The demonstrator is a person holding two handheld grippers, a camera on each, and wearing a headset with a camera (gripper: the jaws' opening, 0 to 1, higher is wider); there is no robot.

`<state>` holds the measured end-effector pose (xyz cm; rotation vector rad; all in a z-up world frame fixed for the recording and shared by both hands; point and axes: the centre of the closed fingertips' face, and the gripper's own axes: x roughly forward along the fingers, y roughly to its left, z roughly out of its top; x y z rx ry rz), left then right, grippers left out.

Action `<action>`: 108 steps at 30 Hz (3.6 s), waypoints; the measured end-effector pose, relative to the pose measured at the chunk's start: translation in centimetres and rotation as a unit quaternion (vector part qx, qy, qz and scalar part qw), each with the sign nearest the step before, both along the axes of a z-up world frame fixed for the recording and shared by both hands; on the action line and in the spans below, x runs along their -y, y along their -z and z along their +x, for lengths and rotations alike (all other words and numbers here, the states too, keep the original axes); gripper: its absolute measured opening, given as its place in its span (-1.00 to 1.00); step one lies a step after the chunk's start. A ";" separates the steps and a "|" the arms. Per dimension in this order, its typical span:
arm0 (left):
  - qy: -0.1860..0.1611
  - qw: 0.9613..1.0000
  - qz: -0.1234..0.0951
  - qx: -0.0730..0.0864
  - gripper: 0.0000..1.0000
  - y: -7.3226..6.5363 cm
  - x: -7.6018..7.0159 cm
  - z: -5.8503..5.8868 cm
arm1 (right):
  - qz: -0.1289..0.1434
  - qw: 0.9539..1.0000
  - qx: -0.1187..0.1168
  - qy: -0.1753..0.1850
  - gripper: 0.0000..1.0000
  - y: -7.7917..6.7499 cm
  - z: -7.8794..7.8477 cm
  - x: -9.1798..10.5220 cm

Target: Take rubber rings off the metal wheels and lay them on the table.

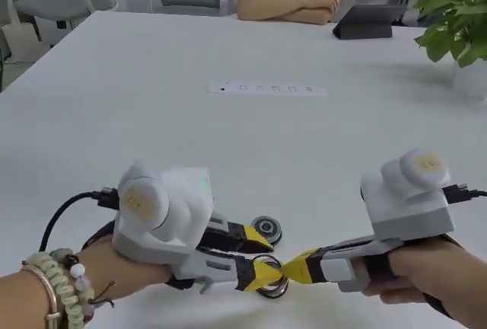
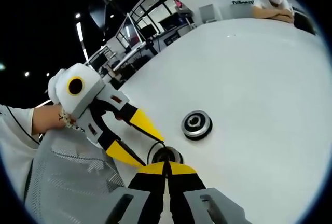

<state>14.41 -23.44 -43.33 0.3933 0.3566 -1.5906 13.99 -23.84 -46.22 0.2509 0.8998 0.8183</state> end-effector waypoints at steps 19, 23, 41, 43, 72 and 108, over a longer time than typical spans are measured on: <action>0.006 1.000 0.004 0.013 0.26 -5.6 -3.1 0.3 | 0.020 1.000 -0.001 0.005 -1.00 -1.3 -0.4 0.2; -0.013 1.000 -0.006 0.011 0.46 -6.8 -4.7 0.4 | 0.027 1.000 0.005 0.012 -1.00 -1.7 -0.1 0.7; -0.164 0.986 -0.033 0.002 0.99 -7.6 -13.2 1.1 | 0.043 0.998 0.037 0.021 -1.00 -4.1 0.6 0.6; -0.165 0.986 -0.036 0.001 0.99 -7.5 -13.4 0.7 | 0.035 0.999 0.037 0.014 -1.00 -3.9 0.4 0.6; -0.212 0.975 -0.018 -0.067 0.99 -2.4 -13.9 -1.8 | 0.023 0.994 0.108 -0.017 -1.00 -7.8 1.3 -1.4; -0.214 0.975 -0.034 -0.059 0.99 -3.0 -13.7 -1.5 | -0.071 0.985 0.083 -0.137 -1.00 -2.6 2.6 -8.1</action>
